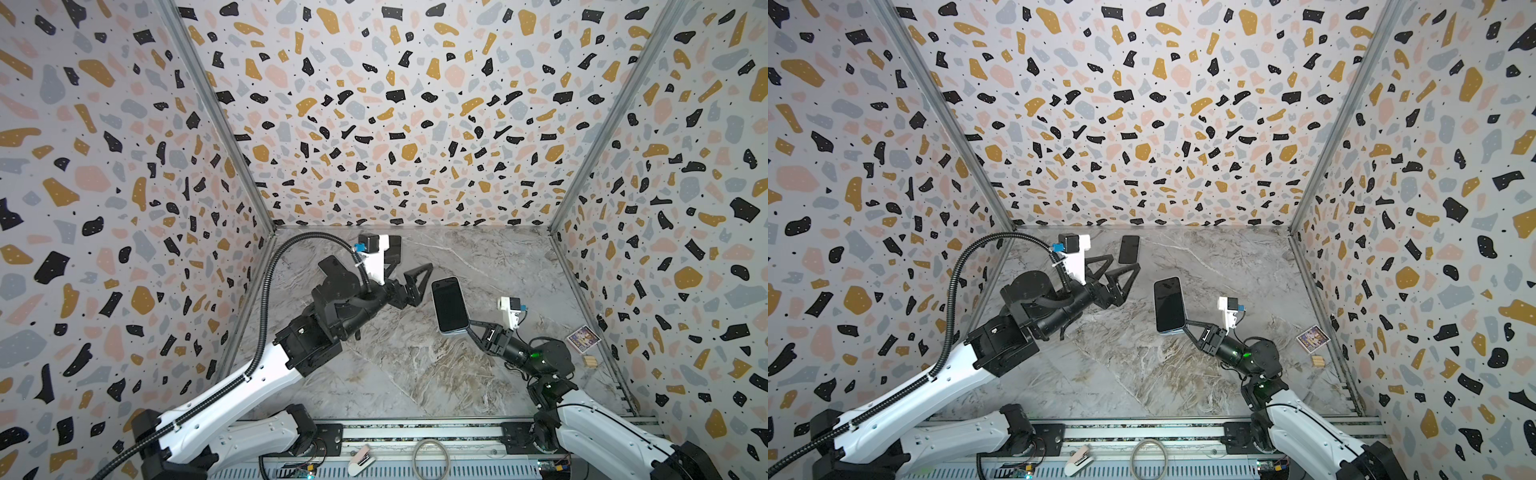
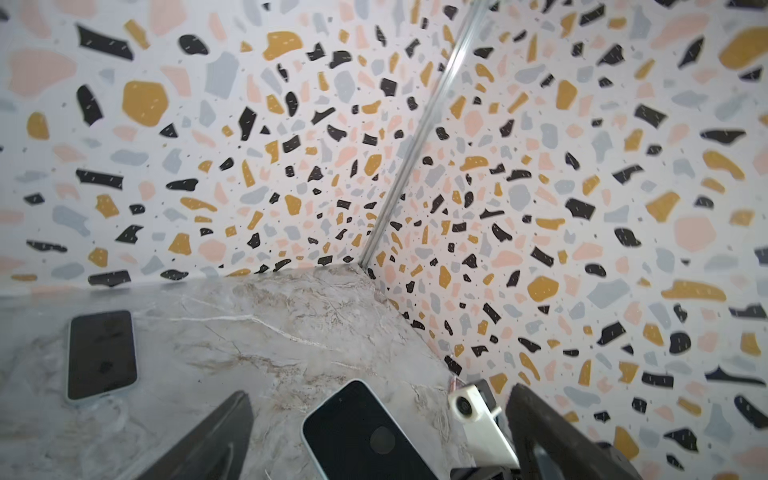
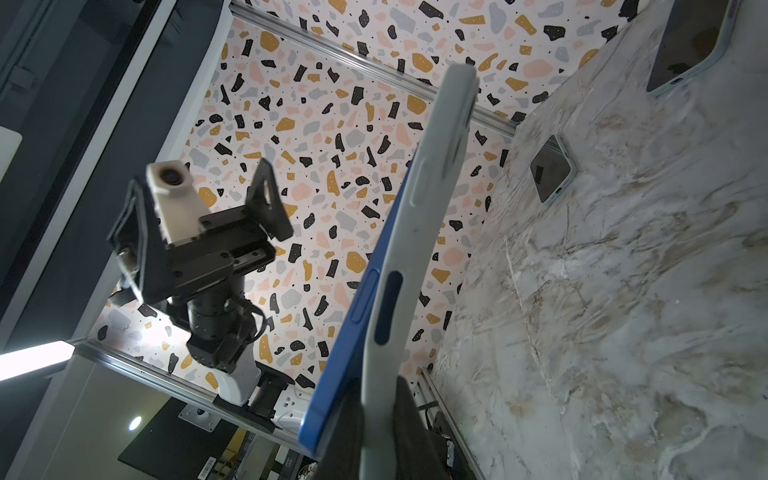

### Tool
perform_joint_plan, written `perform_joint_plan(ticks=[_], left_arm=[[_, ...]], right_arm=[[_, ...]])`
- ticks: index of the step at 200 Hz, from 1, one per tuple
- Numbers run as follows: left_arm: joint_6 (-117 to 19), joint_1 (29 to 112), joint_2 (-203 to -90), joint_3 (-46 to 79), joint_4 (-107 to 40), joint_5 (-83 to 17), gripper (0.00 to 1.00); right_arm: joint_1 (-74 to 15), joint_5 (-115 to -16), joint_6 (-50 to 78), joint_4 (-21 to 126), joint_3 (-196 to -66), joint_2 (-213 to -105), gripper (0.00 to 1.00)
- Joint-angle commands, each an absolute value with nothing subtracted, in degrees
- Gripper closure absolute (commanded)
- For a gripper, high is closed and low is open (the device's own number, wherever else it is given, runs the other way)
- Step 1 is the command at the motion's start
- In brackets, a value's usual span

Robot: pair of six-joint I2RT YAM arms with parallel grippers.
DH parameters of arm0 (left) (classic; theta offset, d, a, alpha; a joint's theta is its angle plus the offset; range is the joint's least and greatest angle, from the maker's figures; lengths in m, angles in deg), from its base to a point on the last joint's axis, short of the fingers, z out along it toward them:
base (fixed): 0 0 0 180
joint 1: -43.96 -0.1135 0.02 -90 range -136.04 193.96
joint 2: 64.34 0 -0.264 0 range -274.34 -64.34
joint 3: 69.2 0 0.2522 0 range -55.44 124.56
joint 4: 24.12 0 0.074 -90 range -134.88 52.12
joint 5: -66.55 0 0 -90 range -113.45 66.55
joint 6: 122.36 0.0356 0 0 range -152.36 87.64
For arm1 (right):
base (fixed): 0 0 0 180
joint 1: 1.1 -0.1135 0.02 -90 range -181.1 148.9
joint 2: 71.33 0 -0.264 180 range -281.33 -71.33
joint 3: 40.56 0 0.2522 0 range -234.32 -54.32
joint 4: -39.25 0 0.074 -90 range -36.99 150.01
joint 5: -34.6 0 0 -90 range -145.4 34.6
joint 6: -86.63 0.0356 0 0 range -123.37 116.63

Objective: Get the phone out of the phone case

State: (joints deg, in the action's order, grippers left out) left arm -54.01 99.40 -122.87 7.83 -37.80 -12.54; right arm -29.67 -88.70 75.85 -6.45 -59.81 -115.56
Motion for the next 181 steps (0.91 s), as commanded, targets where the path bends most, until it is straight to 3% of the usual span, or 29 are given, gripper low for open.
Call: perform_joint_plan(ticks=[1, 64, 181], left_arm=[[-37.24, 108.18, -124.79, 10.42, -45.20, 5.05, 0.02], [-9.51, 129.49, -130.64, 7.52, -38.69, 28.47, 0.01], [-2.07, 131.87, -137.93, 8.28, -38.38, 23.57, 0.08]], right_arm=[[-29.85, -88.24, 75.39, -9.66, -60.86, -114.48, 1.00], [-29.85, -88.36, 75.46, -10.32, -60.73, -115.32, 1.00], [-29.92, -88.45, 75.30, -8.96, -60.82, -113.52, 1.00]])
